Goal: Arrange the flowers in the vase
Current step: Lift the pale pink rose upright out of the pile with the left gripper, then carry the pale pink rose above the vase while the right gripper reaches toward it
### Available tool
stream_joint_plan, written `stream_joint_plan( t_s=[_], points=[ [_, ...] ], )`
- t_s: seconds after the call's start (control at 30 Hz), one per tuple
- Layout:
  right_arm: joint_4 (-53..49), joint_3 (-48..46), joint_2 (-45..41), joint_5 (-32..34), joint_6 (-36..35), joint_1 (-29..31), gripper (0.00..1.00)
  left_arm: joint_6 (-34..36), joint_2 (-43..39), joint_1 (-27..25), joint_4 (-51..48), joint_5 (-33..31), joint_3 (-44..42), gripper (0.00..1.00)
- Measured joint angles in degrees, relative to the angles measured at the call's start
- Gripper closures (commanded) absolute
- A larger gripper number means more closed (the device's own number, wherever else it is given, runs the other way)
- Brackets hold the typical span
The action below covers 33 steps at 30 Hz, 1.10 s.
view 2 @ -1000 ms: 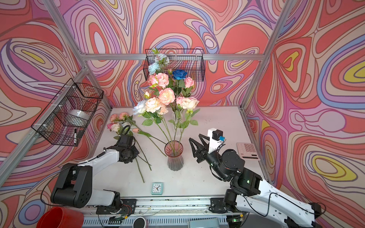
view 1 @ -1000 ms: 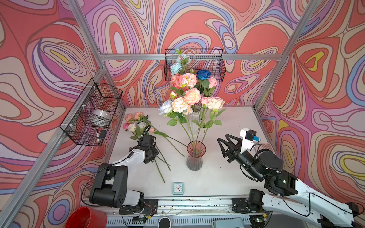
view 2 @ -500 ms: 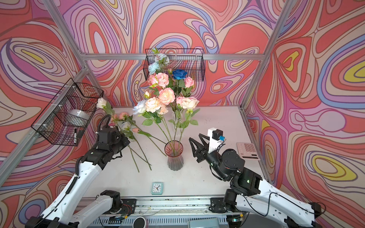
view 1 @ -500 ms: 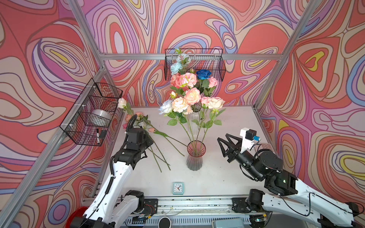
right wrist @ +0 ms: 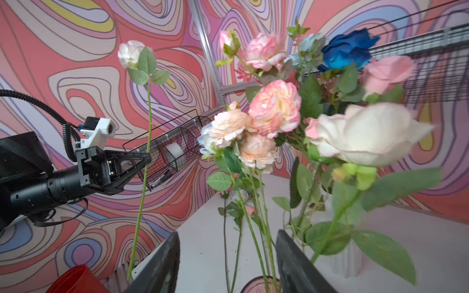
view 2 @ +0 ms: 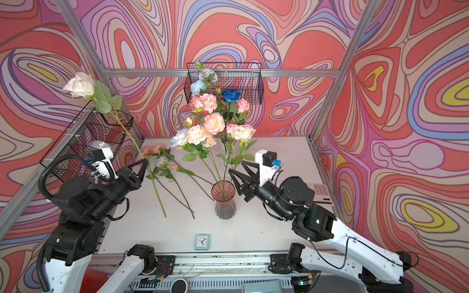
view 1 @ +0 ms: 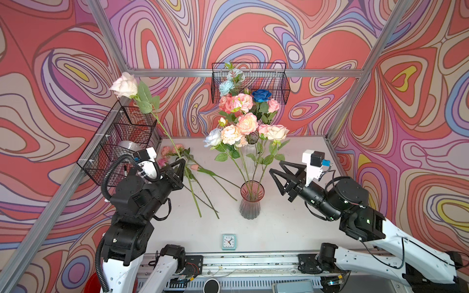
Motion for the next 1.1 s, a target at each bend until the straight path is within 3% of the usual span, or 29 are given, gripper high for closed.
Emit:
stream_joint_plan(
  t_s=[0.4,0.7,0.93,1.03,1.07,1.1],
  points=[
    [-5.0,26.2,25.9,-22.7,-0.8,0.0,0.34,-1.4,-0.9,0.0,18.3,29.5,-5.1,1.00],
    [-7.7,36.2,33.4,-30.6,0.2,0.0,0.33,-8.0,2.4,0.0,32.2,43.6,-8.7,1.00],
    [-9.2,42.3,36.7,-32.9,0.7,0.0,0.59,-11.5,3.3,0.0,39.3,49.0,-11.1,1.00],
    [-9.8,43.1,37.2,-33.4,0.9,0.0,0.82,-13.0,3.8,0.0,41.6,50.3,-11.6,1.00],
    [-9.9,43.2,37.3,-33.4,0.9,0.0,0.91,-13.4,4.0,0.0,41.9,50.6,-11.7,0.96],
    [-10.1,43.2,37.3,-33.2,0.9,0.0,0.99,-13.4,4.1,0.0,42.1,50.6,-11.7,0.79]
  ],
)
